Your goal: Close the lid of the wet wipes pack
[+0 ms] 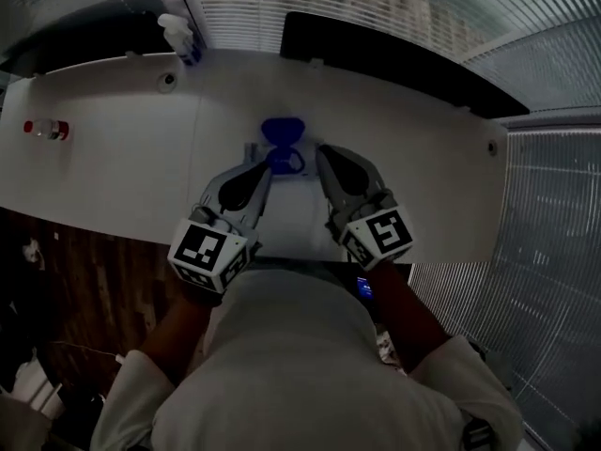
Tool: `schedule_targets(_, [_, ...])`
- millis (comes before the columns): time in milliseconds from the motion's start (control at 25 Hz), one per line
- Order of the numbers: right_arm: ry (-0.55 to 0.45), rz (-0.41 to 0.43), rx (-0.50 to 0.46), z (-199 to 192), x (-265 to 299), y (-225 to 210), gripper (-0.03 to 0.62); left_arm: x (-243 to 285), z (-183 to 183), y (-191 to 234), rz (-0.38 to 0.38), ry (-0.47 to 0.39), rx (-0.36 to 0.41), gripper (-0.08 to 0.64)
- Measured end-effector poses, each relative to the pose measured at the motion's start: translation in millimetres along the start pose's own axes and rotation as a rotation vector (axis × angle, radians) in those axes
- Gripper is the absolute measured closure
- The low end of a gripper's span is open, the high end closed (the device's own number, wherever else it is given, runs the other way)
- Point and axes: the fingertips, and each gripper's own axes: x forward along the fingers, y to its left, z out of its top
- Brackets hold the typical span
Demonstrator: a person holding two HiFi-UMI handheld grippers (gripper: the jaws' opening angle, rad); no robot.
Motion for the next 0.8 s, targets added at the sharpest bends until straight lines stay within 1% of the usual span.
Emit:
schedule_targets(160, [0.065, 0.001, 0.015, -36.2, 25.2, -18.0, 0.588, 15.1, -20.9, 14.8, 0.009, 0.048, -0.007, 0.557])
schedule_targets(240, [0.101, -0.001, 0.037, -53.3, 36.6, -27.3, 0.558, 23.7, -34.5, 22.4, 0.012, 0.085, 0.000, 0.557])
schedule_targets(320, [0.135, -0.012, 0.056, -69.0, 45.9, -37.2, 0.558, 30.9, -49.7, 28.0, 0.007, 0.124, 0.009, 0.557])
schedule_targets(480, [0.204, -0.033, 0.046, -99.4, 64.7, -57.0, 0.557, 40.4, -89.3, 45.9, 0.007, 0.201, 0.002, 0.557])
schedule_targets(560, [0.242, -0.036, 0.044, -116.2, 75.3, -65.4, 0.554, 44.5, -109.4, 57.8, 0.012, 0.246, -0.016, 0.557])
schedule_targets(680, [0.307, -0.028, 0.036, -145.7, 90.2, -75.6, 0.551, 52.5, -133.7, 69.4, -0.003, 0.291, -0.040, 0.557])
schedule_targets(800, [0.375, -0.011, 0.031, -175.6, 102.3, -83.0, 0.533, 60.3, -158.5, 79.1, -0.003, 0.349, -0.033, 0.557])
